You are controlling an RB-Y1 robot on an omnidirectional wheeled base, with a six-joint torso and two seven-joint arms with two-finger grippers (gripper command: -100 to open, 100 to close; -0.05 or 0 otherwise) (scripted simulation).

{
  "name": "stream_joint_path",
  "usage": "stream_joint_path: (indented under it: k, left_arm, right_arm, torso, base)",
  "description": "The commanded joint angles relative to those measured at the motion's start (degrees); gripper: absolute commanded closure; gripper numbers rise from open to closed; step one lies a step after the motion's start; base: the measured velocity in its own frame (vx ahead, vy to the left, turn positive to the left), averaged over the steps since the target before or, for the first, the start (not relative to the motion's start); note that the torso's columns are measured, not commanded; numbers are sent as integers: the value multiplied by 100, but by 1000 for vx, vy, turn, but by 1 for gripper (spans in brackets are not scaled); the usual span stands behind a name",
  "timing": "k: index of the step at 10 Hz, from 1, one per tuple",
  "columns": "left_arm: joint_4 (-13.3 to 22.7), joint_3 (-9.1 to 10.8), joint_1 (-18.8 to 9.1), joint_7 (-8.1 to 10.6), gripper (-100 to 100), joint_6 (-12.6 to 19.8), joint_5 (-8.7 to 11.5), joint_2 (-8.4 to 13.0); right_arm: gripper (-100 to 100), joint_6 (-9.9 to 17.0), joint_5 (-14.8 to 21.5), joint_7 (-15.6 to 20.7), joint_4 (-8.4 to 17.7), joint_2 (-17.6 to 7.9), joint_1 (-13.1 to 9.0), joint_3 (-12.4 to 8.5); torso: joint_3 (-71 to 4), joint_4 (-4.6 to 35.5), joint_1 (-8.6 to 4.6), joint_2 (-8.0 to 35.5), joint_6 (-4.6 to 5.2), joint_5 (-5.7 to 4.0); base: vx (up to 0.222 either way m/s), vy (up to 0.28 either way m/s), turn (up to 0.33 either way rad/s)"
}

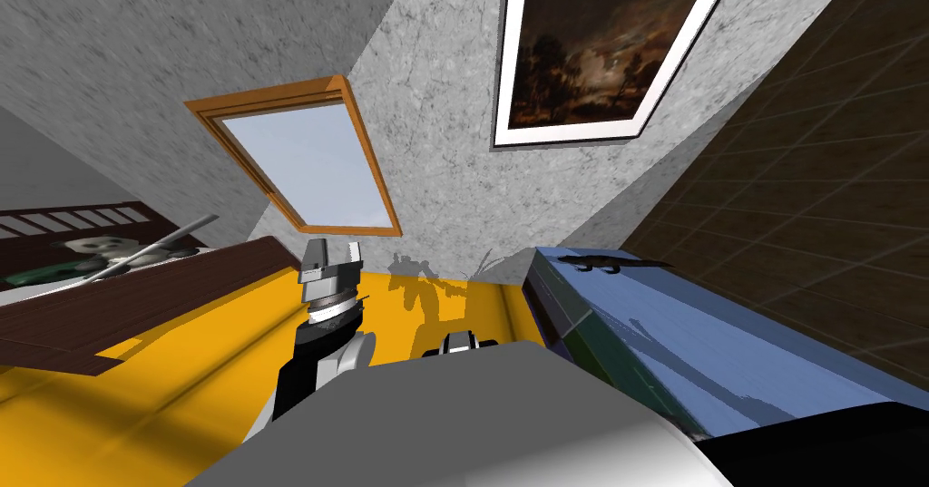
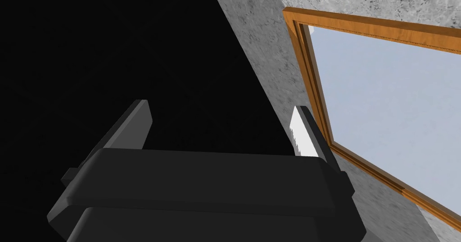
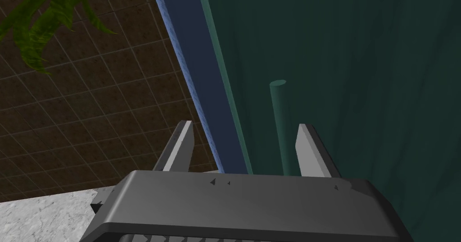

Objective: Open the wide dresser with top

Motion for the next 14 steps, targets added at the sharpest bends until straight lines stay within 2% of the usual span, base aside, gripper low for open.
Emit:
stream_joint_path:
  k: [1, 3, 4, 5, 8, 9, 10, 14]
  left_arm:
    - [0, 0, 0, 0, 0, 0, 0, 0]
    - [0, -1, 0, 0, 0, 0, 0, -1]
    - [0, -1, 0, 0, 0, 0, 0, -1]
    - [0, 0, 0, 0, 0, 0, 0, 0]
    - [0, -1, 0, 0, 0, 0, 0, -1]
    - [0, -1, 0, 0, 0, 0, 0, -1]
    - [0, 0, 0, 0, 0, 0, 0, 0]
    - [0, -1, 0, 0, 0, 0, 0, -1]
  right_arm:
    - [100, -31, -27, 49, -3, -8, -49, -15]
    - [100, -49, -49, 113, -30, -44, -75, -32]
    - [100, -89, -64, 143, -159, 11, -11, -20]
    - [100, -57, -59, 205, -214, 33, -18, -25]
    - [100, 64, -27, 289, -284, 2, -34, -48]
    - [100, -45, -44, 242, -217, 71, -49, -27]
    - [100, 1, -29, 289, -265, 92, -68, -31]
    - [100, 173, 19, 407, -376, 56, -98, -60]
  torso:
    - [-6, -2, 12, 5, 5, 19]
    - [-34, -6, 40, 2, 14, 85]
    - [-36, -4, 46, 6, 11, 95]
    - [-31, -2, 8, 14, 10, 89]
    - [-33, -1, 44, -1, -1, 84]
    - [-31, -1, 36, 10, 5, 91]
    - [-28, 0, -2, 16, 8, 83]
    - [-31, 1, 43, 5, -2, 88]
  base:
    - [25, 210, 17]
    - [45, 214, -4]
    - [16, 102, 0]
    - [29, 119, -3]
    - [35, 199, -14]
    - [6, 87, 4]
    - [38, 137, -13]
    - [19, 194, -12]
